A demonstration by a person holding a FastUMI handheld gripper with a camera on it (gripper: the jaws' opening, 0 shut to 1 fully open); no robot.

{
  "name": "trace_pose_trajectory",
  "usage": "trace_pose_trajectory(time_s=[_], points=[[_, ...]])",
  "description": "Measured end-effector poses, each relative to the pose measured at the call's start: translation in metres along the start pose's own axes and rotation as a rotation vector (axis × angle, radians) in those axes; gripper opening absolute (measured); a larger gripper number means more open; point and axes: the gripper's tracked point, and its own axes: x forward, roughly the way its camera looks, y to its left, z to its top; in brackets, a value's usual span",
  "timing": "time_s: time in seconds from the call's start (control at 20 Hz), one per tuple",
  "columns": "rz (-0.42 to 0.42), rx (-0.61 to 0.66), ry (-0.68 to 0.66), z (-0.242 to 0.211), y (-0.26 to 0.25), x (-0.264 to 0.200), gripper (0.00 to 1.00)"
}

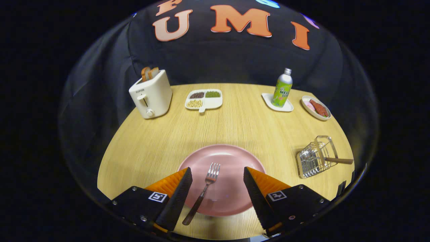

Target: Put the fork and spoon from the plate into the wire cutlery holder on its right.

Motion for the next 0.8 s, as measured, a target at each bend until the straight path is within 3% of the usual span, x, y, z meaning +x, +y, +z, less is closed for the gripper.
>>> trace_pose_trajectory(time_s=[0.3, 0.65, 0.8], points=[[0.024, 0.028, 0.24, -0.048, 0.019, 0.026, 0.75], [-0.009, 0.038, 0.413, -0.073, 0.014, 0.035, 0.22], [0.016, 0.041, 0.441, -0.074, 0.012, 0.034, 0.13]])
